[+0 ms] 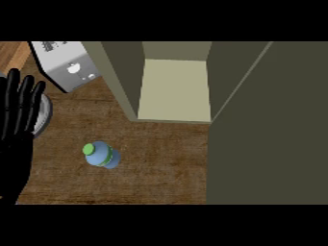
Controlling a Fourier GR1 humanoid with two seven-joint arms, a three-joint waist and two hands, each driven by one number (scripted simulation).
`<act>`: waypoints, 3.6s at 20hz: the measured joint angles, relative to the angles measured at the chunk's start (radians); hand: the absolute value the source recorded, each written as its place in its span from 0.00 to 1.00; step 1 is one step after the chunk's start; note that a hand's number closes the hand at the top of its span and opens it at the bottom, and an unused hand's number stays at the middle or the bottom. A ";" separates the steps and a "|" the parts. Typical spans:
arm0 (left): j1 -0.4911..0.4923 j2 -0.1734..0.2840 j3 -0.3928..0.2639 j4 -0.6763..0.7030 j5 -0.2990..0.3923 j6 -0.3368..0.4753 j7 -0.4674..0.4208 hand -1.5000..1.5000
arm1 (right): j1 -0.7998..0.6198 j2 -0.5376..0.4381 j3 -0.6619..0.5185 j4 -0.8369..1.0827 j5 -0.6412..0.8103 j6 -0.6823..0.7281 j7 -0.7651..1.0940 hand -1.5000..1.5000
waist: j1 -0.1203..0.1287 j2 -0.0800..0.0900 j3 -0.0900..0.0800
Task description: Pick up the bottled water, place it into the cabinet and close the cabinet
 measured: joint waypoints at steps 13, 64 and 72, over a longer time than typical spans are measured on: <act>0.209 0.198 -0.243 -0.078 0.551 -0.481 0.161 0.00 | 0.165 0.013 0.084 -0.135 -0.123 0.073 0.104 0.00 | -0.045 -0.048 0.013; 0.352 0.484 0.249 0.109 0.945 -0.759 0.267 0.00 | 0.522 -0.046 -0.078 -0.309 -0.302 0.299 0.076 0.00 | -0.073 -0.044 0.014; 0.192 0.323 0.181 0.283 0.643 -0.827 0.190 0.00 | 0.570 -0.057 -0.102 -0.303 -0.325 0.342 0.036 0.00 | -0.072 -0.044 0.013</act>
